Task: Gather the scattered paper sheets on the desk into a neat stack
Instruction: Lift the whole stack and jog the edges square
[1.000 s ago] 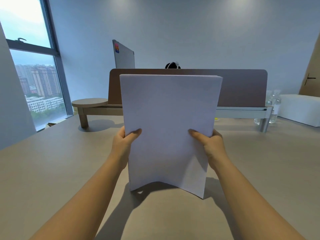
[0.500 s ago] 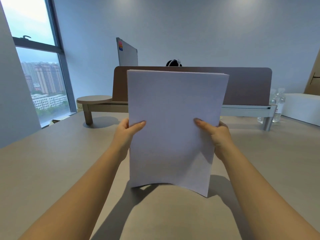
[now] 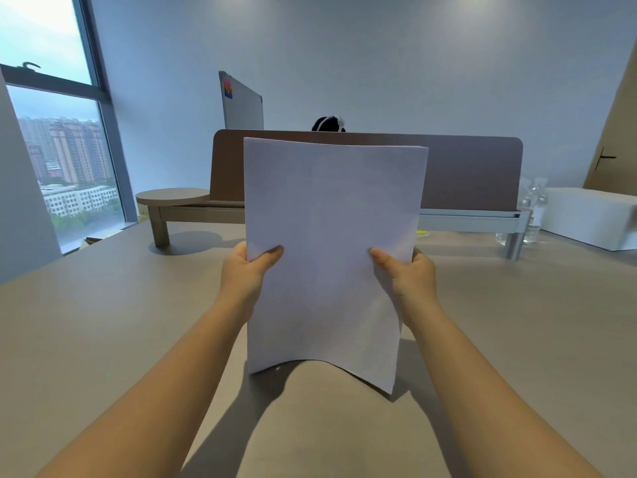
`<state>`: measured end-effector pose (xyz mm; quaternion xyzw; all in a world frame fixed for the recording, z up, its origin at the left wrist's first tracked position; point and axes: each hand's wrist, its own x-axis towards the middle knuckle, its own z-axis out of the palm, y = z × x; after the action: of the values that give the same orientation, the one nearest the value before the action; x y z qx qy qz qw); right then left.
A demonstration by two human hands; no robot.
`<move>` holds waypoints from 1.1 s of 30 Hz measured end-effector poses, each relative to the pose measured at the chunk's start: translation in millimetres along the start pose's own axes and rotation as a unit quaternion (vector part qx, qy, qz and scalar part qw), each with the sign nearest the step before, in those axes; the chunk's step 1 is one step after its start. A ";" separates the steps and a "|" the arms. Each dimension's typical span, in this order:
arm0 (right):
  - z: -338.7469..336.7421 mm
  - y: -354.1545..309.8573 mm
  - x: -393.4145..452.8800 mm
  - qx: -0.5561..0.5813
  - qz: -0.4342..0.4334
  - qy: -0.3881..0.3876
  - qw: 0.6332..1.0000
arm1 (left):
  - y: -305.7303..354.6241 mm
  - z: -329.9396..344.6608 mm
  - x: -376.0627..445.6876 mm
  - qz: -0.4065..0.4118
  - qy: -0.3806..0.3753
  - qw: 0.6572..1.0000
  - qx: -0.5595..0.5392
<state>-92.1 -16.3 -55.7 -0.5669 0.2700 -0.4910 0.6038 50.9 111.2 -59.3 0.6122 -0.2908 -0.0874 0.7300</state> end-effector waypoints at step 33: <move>14.1 -17.7 19.8 -0.210 -0.113 -0.049 0.970 | 24.4 -28.3 14.7 0.115 -0.049 0.906 0.404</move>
<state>-77.4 -25.9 -31.3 -0.7312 0.2711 -0.4602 0.4243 72.4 133.7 -33.8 0.8119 -0.4054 0.0924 0.4099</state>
